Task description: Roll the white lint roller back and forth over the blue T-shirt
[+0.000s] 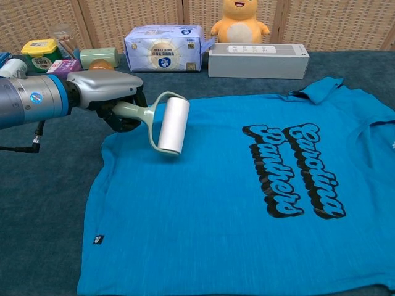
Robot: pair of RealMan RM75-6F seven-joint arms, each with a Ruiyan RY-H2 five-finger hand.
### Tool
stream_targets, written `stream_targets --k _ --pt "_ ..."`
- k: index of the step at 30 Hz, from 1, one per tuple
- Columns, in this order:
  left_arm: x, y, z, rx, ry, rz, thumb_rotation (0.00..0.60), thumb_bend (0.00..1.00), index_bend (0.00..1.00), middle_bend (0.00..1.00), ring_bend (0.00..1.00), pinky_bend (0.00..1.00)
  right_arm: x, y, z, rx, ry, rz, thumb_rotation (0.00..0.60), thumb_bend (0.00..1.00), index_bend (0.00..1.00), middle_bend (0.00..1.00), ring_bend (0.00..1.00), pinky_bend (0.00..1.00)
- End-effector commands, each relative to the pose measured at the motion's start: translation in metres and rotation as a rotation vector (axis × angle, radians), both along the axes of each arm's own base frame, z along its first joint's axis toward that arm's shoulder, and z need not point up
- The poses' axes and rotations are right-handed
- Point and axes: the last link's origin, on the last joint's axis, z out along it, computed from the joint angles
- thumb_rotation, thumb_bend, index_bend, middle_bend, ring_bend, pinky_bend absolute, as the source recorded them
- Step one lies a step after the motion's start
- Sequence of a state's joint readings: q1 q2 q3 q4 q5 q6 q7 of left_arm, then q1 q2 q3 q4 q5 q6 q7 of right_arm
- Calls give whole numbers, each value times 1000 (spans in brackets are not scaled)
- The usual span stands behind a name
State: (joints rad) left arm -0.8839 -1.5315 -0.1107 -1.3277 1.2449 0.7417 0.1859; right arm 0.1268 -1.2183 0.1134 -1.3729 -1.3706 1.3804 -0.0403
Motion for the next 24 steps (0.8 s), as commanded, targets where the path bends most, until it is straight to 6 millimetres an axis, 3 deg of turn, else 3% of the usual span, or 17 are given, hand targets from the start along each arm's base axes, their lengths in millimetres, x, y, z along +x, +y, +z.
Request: stream_targets --k 1,7,24 --pt "4 2 4 -20 -23 43 600 884 881 1000 888 1000 0 0 0 1 -1 1 600 0 13 0 0 0" --pt "7 6 10 -23 -49 85 600 996 888 1000 889 1000 0 0 0 3 -5 0 600 0 13 0 0 0" --pt "13 28 30 -66 91 143 600 1000 904 1000 897 1000 2 1 0 9 -18 7 600 0 13 0 0 0"
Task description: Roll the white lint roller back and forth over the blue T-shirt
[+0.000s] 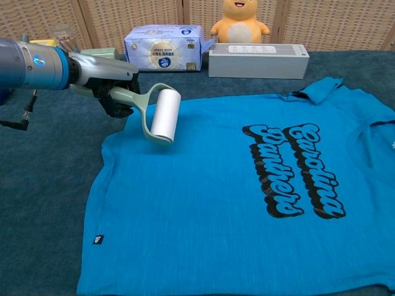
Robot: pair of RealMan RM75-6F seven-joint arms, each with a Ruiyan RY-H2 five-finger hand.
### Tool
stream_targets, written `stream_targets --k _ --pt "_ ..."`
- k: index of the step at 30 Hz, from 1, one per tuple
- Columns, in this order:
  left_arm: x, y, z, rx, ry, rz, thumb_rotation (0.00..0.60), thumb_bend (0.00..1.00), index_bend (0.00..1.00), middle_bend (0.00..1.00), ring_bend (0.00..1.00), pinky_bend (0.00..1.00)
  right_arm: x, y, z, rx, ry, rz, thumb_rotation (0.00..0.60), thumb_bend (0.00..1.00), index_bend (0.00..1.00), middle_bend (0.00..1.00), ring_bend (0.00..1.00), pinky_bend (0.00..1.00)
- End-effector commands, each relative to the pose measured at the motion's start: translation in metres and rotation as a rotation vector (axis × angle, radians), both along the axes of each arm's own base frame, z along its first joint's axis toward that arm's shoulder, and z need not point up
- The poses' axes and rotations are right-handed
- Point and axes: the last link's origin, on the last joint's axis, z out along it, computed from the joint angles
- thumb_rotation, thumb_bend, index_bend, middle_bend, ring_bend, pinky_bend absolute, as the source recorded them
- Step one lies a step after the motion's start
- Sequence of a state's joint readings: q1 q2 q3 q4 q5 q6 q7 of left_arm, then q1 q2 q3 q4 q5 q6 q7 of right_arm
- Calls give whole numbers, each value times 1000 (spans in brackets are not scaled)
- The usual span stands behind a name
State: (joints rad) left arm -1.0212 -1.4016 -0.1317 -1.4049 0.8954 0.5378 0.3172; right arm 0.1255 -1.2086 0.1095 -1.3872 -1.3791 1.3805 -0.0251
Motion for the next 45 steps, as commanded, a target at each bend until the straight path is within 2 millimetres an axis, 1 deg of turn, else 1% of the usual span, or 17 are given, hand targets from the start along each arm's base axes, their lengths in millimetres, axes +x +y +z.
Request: stream_targets --k 1,4,6,11,17,20,27,36,45 --pt "-3 -1 4 8 5 7 600 1000 903 1000 897 1000 0 0 -1 3 -1 1 600 0 13 0 0 0" --pt "-11 -1 5 -9 7 61 600 1000 903 1000 897 1000 0 0 -2 9 -2 0 600 0 13 0 0 0" --pt "-12 0 5 -40 3 103 600 1000 903 1000 898 1000 0 0 -2 11 -2 0 600 0 13 0 0 0" --pt "-8 3 6 -112 12 150 600 1000 904 1000 901 1000 -1 0 -2 12 -1 -2 600 0 13 0 0 0" --pt "1 4 9 -217 -34 257 600 1000 904 1000 906 1000 -1 0 -2 11 0 -5 600 0 13 0 0 0" --pt "1 8 10 -220 -29 261 600 1000 904 1000 906 1000 -1 0 -3 13 0 -7 600 0 13 0 0 0" --pt "-4 8 6 -221 -5 262 600 1000 904 1000 905 1000 -2 -1 -2 12 -1 -9 600 0 13 0 0 0" --pt "-7 5 -5 -232 -6 281 600 1000 903 1000 905 1000 -2 -1 -2 12 -5 -8 600 0 13 0 0 0" --pt "-1 5 -18 -250 17 268 600 1000 904 1000 906 1000 -1 0 -1 10 -9 -6 600 0 12 0 0 0"
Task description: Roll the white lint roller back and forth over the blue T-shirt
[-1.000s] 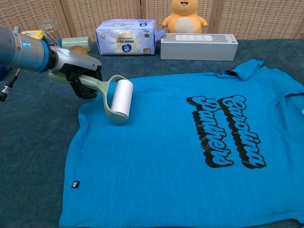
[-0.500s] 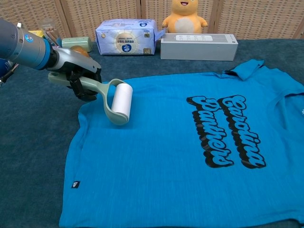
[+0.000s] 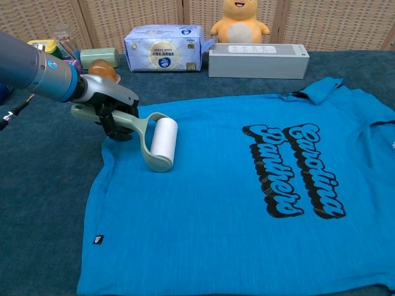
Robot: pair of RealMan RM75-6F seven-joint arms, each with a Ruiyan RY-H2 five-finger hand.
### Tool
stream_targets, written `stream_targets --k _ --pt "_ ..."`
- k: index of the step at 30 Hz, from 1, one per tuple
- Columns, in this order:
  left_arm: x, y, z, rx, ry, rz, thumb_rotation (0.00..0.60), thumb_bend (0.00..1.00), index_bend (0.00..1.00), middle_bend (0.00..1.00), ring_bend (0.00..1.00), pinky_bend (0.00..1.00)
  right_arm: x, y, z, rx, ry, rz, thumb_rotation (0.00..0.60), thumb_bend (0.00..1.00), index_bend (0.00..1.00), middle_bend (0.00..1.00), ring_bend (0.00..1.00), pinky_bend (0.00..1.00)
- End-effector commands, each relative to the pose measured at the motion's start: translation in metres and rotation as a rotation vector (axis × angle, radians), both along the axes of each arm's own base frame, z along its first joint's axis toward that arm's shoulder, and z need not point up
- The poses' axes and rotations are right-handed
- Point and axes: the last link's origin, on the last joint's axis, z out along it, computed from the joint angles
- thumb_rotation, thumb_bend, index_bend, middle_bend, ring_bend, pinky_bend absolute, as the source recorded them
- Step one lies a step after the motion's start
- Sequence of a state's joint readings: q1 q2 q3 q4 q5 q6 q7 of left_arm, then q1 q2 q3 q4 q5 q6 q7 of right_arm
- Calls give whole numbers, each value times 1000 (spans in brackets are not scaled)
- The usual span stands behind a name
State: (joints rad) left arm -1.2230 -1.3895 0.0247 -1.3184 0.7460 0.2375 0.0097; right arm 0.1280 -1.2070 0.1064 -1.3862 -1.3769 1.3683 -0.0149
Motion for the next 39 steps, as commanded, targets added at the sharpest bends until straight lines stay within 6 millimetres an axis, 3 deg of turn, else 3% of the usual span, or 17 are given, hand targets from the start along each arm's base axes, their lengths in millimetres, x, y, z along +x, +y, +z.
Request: stream_targets --k 1,13,39 --pt "4 0 -4 -7 4 -1 600 1000 904 1000 906 1000 0 0 1 -2 0 2 600 0 12 0 0 0" --pt "34 -1 -22 -34 22 -26 600 1000 903 1000 905 1000 2 0 5 -12 -15 9 600 0 13 0 0 0" --pt "80 -14 -53 -21 64 -75 600 996 903 1000 906 1000 3 1 13 -24 -49 18 600 0 13 0 0 0"
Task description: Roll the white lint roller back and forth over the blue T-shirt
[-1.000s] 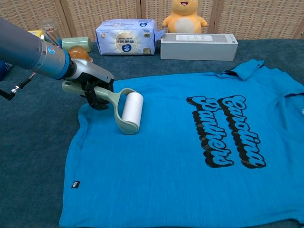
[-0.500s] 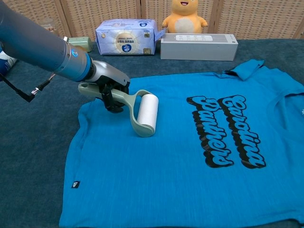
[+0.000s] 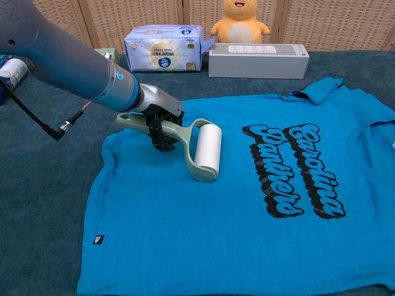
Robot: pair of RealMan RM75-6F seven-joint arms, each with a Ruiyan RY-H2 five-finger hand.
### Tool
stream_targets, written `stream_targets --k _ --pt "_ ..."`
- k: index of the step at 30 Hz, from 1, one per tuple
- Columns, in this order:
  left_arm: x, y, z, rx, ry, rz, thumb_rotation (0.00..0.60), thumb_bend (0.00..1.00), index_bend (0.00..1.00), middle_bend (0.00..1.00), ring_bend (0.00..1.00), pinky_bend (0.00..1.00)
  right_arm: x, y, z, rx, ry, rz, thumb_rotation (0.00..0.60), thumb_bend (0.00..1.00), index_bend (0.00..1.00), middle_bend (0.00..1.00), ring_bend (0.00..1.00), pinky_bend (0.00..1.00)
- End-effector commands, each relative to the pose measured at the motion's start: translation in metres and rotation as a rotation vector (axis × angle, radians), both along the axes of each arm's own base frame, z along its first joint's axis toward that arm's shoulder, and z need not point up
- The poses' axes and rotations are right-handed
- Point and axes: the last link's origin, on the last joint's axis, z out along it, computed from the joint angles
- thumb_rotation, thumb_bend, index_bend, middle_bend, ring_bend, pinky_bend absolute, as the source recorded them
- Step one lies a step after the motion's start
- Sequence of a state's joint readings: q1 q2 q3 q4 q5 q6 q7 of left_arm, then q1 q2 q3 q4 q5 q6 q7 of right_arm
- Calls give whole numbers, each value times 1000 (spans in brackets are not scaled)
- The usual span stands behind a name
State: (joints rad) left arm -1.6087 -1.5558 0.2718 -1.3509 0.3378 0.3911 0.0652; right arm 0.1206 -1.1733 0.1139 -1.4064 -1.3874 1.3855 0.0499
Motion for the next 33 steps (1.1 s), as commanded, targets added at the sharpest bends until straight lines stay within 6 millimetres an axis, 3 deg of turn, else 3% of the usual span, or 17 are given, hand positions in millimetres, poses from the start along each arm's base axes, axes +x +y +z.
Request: stream_targets --k 1,19,33 --pt "7 -1 -5 -4 -3 -11 600 996 904 1000 906 1000 0 0 1 -2 -3 1 600 0 13 0 0 0" --pt "46 -2 -33 -39 -23 -39 600 986 904 1000 906 1000 1 1 1 -3 -5 2 600 0 13 0 0 0" --pt "36 -1 -23 -17 56 -62 600 985 904 1000 905 1000 3 1 2 -5 -6 9 600 0 13 0 0 0"
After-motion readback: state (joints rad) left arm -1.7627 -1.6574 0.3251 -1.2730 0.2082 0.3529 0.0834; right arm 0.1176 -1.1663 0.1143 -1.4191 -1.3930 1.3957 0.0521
